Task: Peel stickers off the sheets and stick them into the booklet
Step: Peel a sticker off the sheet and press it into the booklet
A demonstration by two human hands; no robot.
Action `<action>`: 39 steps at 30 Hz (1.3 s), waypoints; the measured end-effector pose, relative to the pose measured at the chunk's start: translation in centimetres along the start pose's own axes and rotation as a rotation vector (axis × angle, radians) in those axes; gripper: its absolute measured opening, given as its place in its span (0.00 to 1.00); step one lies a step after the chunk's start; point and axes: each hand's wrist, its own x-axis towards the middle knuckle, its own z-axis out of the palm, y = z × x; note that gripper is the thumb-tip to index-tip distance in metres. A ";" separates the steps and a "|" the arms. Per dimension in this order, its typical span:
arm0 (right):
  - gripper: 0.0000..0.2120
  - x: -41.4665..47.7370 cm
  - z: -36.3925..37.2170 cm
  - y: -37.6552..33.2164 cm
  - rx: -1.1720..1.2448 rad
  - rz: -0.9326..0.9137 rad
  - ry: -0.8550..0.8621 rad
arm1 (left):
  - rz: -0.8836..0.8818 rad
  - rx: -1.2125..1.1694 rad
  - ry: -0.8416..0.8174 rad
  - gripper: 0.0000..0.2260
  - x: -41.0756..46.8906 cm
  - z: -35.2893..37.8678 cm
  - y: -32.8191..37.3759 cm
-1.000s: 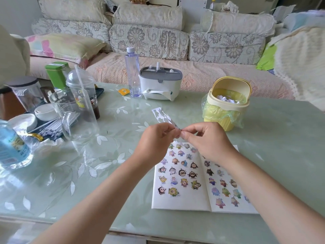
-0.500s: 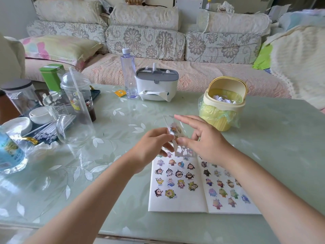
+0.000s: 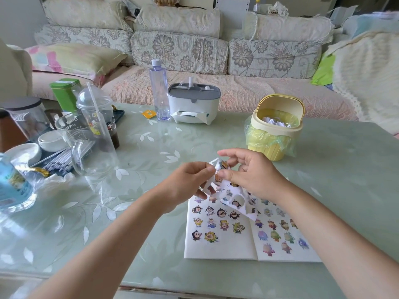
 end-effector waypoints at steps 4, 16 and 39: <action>0.19 0.2 -0.2 0.4 -0.034 0.034 0.072 | -0.032 -0.028 -0.030 0.11 0.0 -0.4 -0.1; 0.07 -0.5 -0.4 -0.8 -0.326 -0.219 0.154 | -0.112 -0.296 0.103 0.07 0.8 1.3 -0.2; 0.03 -3.9 -2.8 0.0 -0.665 -0.377 0.270 | -0.063 -0.034 0.224 0.11 1.3 5.3 1.3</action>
